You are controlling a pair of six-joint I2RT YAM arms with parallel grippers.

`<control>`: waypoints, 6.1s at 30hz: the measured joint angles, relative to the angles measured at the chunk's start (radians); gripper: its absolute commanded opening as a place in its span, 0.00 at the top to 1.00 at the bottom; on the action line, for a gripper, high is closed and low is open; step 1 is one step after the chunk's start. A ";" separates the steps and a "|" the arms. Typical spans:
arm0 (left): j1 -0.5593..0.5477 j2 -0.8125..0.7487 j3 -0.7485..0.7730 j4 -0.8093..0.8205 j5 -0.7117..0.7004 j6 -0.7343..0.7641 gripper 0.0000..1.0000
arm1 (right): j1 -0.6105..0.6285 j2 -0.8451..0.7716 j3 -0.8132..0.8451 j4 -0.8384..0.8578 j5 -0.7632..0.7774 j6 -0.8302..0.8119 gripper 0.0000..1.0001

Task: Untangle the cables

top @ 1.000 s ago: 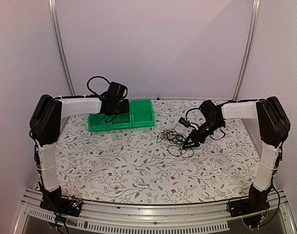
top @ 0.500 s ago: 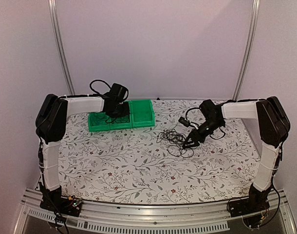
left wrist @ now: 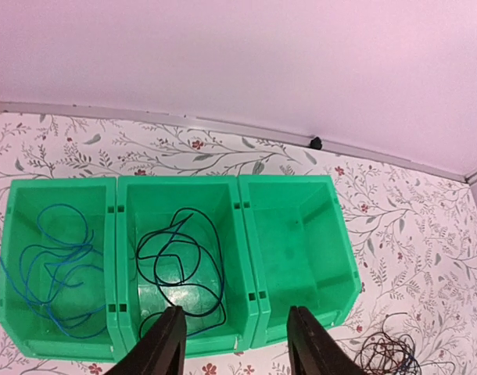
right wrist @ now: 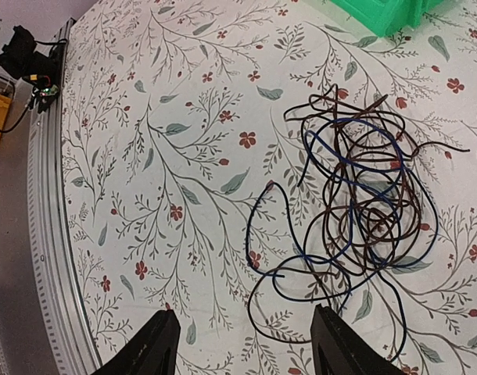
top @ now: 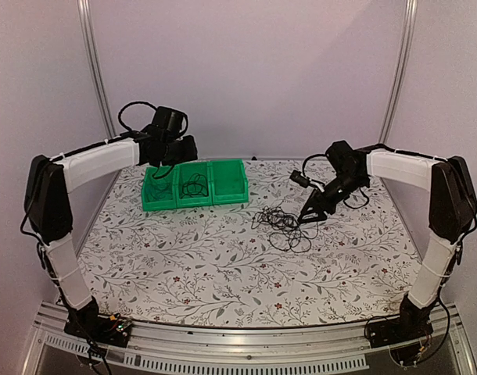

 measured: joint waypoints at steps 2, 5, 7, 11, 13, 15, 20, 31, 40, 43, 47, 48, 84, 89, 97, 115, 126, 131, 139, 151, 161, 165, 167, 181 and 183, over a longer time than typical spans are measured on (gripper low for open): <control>0.001 -0.053 -0.015 0.019 0.015 0.012 0.52 | -0.007 -0.027 0.000 -0.040 0.029 -0.036 0.38; -0.007 -0.129 -0.092 0.104 0.072 0.063 0.53 | -0.021 -0.067 -0.012 -0.053 0.084 -0.092 0.38; -0.025 -0.165 -0.141 0.146 0.120 0.109 0.55 | -0.030 -0.090 -0.019 -0.053 0.122 -0.114 0.38; -0.122 -0.165 -0.146 0.192 0.226 0.195 0.57 | -0.053 -0.102 -0.012 -0.038 0.134 -0.119 0.41; -0.185 -0.154 -0.134 0.197 0.266 0.225 0.58 | -0.069 -0.099 -0.012 -0.023 0.134 -0.116 0.42; -0.242 -0.122 -0.095 0.192 0.307 0.231 0.58 | -0.079 -0.086 -0.008 -0.012 0.134 -0.106 0.42; -0.299 -0.093 -0.094 0.193 0.387 0.217 0.59 | -0.091 0.013 -0.001 0.033 0.130 -0.062 0.41; -0.296 -0.066 -0.106 0.206 0.435 0.192 0.59 | -0.101 0.176 0.032 0.053 0.151 0.044 0.79; -0.299 -0.011 -0.106 0.235 0.490 0.237 0.55 | -0.105 0.154 0.077 -0.032 0.117 0.046 1.00; -0.311 -0.011 -0.105 0.272 0.490 0.306 0.50 | -0.104 0.091 0.154 -0.103 0.072 0.005 1.00; -0.357 -0.010 -0.084 0.324 0.486 0.414 0.49 | -0.102 -0.013 0.342 -0.195 0.008 -0.058 1.00; -0.371 -0.008 -0.066 0.331 0.487 0.433 0.49 | -0.100 -0.035 0.388 -0.214 -0.006 -0.072 1.00; -0.410 0.132 0.053 0.550 0.578 0.395 1.00 | -0.090 -0.104 0.715 -0.326 -0.124 0.005 1.00; -0.410 0.114 -0.011 0.632 0.595 0.390 0.98 | -0.073 -0.094 0.746 -0.330 -0.129 0.034 1.00; -0.404 0.127 -0.060 0.637 0.615 0.381 0.77 | -0.087 -0.095 0.776 -0.307 -0.130 0.051 1.00; -0.360 0.156 -0.178 0.610 0.624 0.315 0.95 | -0.100 -0.108 0.794 -0.244 -0.134 0.062 1.00; -0.338 0.044 -0.232 0.661 0.673 0.266 0.41 | -0.100 -0.108 0.805 -0.221 -0.134 0.075 1.00; -0.343 0.114 -0.087 0.647 0.745 0.283 0.40 | -0.100 -0.108 0.805 -0.213 -0.133 0.079 1.00; -0.350 0.254 0.009 0.623 0.825 0.285 0.41 | -0.100 -0.108 0.805 -0.204 -0.122 0.090 1.00; -0.356 0.281 -0.035 0.602 0.896 0.277 0.68 | -0.100 -0.108 0.805 -0.177 -0.079 0.100 1.00; -0.358 0.281 -0.058 0.572 0.928 0.306 1.00 | -0.100 -0.108 0.805 -0.159 -0.038 0.114 1.00; -0.359 0.267 -0.122 0.574 0.924 0.309 1.00 | -0.106 -0.109 0.806 -0.124 0.012 0.118 1.00; -0.359 0.252 -0.175 0.573 0.917 0.309 1.00 | -0.113 -0.112 0.806 -0.098 0.049 0.123 1.00; -0.339 0.190 -0.153 0.568 0.886 0.270 1.00 | -0.174 -0.198 0.743 0.074 0.315 0.148 1.00; -0.337 0.181 -0.066 0.568 0.876 0.258 1.00 | -0.174 -0.205 0.705 0.076 0.315 0.148 1.00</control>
